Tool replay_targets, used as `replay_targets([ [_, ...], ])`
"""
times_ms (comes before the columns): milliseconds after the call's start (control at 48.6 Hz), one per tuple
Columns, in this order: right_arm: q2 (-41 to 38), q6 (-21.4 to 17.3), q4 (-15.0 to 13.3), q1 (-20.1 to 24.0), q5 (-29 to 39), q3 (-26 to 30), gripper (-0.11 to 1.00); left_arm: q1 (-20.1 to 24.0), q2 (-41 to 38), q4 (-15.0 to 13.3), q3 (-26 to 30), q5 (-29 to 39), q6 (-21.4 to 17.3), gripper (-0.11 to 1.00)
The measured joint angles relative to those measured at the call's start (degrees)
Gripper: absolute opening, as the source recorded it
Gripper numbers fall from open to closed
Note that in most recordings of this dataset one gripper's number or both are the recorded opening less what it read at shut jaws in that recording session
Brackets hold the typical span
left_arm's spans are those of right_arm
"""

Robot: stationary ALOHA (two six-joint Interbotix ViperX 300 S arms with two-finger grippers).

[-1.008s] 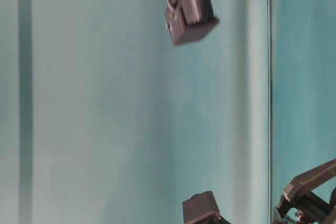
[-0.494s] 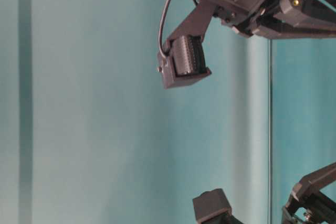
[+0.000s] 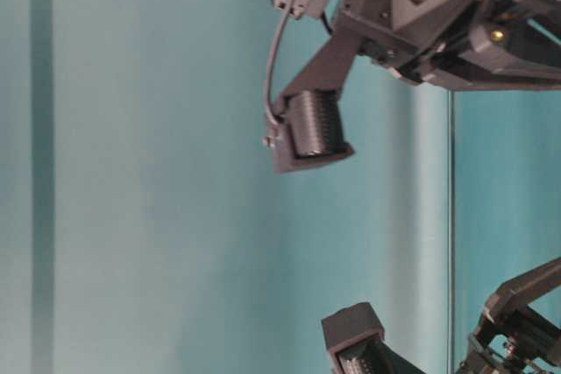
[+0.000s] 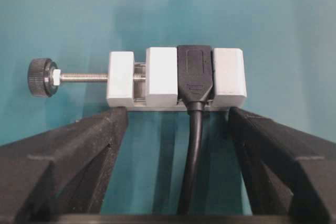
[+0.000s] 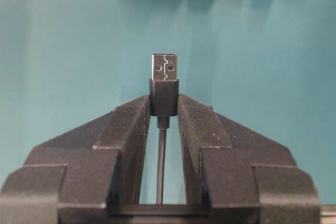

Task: Insert the USB cable into the female connector supported by the left arm.
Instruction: 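Move the right gripper left, bringing the plug over the female connector, then align the USB plug tip with the female connector opening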

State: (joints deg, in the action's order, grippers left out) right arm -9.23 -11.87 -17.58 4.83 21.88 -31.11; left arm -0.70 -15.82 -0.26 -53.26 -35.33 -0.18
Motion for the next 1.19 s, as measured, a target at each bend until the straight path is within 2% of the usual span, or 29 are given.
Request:
replay_targets([
  [1194, -6.15, 0.00, 0.00, 0.53, 3.16, 7.56, 0.19, 0.35, -0.35, 0.00, 0.00, -0.35, 0.00, 0.89],
])
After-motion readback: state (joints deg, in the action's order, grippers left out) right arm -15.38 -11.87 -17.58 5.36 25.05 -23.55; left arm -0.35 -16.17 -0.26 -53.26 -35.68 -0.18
